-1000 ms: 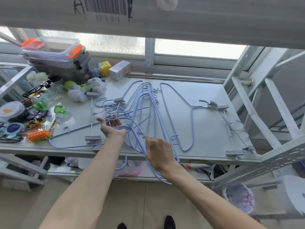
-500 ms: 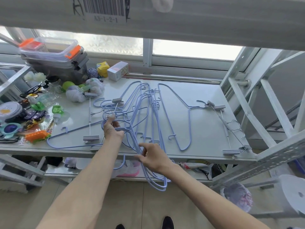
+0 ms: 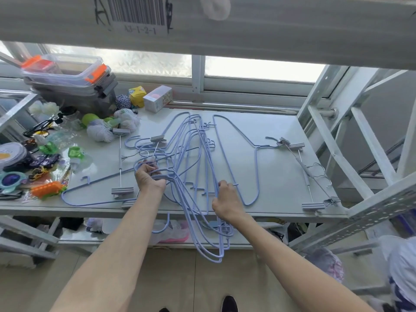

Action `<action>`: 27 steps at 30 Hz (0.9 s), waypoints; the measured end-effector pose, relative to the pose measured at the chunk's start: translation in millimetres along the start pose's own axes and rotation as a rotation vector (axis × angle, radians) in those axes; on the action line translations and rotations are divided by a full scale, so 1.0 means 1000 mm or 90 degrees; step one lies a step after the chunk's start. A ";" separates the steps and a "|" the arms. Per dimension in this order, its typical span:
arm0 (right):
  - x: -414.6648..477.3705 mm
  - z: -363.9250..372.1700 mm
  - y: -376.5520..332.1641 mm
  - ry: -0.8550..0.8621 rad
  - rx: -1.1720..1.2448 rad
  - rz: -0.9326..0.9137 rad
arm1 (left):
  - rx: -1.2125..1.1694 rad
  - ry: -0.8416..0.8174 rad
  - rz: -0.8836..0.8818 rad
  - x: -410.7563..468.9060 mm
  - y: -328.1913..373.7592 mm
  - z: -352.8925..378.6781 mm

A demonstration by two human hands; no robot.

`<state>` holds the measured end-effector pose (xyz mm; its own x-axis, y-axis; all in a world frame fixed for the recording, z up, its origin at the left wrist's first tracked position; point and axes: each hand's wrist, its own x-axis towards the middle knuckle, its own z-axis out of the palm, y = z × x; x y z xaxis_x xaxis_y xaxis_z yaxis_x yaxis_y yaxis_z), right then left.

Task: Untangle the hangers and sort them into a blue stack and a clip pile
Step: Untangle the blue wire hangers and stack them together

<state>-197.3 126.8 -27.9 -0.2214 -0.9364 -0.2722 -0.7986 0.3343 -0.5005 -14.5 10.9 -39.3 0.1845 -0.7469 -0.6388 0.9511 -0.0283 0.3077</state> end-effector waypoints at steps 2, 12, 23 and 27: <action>-0.005 0.000 0.000 -0.014 -0.004 -0.009 | 0.001 0.005 0.015 -0.001 0.000 0.002; -0.011 -0.006 -0.006 -0.061 -0.172 -0.023 | 0.077 -0.008 0.049 0.013 0.003 -0.005; -0.009 -0.007 -0.015 -0.025 -0.089 0.042 | -0.015 -0.008 -0.004 -0.004 0.000 -0.002; -0.007 -0.009 -0.021 -0.031 -0.054 0.050 | -0.029 -0.032 -0.009 -0.005 0.000 -0.003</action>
<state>-184.2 125.6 -8.5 -0.2588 -0.9009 -0.3484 -0.8248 0.3938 -0.4057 -14.5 16.4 -38.7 0.1594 -0.7790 -0.6064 0.9639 -0.0099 0.2662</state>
